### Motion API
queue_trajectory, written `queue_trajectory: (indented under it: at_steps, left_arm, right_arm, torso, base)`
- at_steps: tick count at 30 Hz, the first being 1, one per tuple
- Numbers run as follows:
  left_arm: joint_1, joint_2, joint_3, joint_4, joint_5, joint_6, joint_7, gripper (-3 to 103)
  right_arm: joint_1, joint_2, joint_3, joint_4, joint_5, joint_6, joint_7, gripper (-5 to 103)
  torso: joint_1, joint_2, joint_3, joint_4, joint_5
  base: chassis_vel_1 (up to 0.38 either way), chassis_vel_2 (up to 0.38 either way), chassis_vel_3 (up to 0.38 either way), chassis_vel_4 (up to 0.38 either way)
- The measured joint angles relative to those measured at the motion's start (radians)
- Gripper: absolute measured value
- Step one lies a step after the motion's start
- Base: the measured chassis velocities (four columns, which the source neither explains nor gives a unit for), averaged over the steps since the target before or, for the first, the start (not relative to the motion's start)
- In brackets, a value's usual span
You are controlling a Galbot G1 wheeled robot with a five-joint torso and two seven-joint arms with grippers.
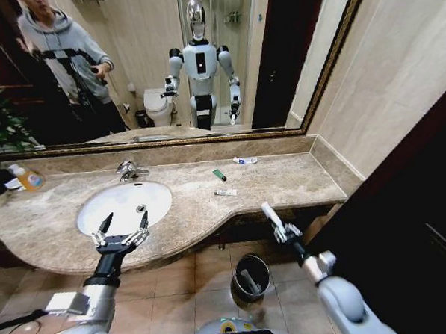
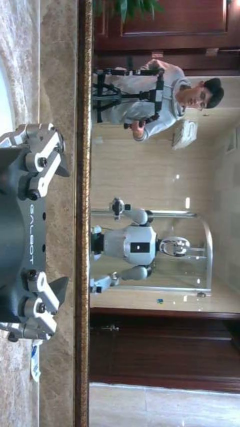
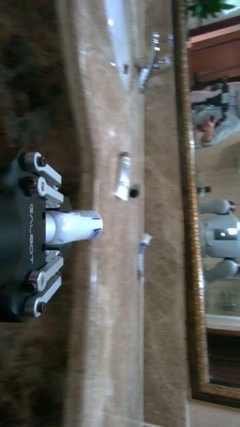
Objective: Pick up the trash from the sink and place it in the trash bin.
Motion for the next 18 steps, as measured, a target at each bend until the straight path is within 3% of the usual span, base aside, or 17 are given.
queue_trajectory:
  at_steps: [10,18]
  left_arm:
    - [0.000,0.000,0.000,0.000,0.000,0.000,0.000,100]
    - [0.000,0.000,0.000,0.000,0.000,0.000,0.000,100]
  right_arm:
    - [-0.003,0.022,-0.043,-0.149,-0.113,0.021,-0.036,27]
    - [0.157,0.048,-0.122,-0.396,-0.295,-0.062,-0.047,27]
  torso:
    - [0.000,0.000,0.000,0.0001,0.0001]
    - [0.000,0.000,0.000,0.0002,0.0000]
  base:
    - [0.000,0.000,0.000,0.000]
    - [0.000,0.000,0.000,0.000]
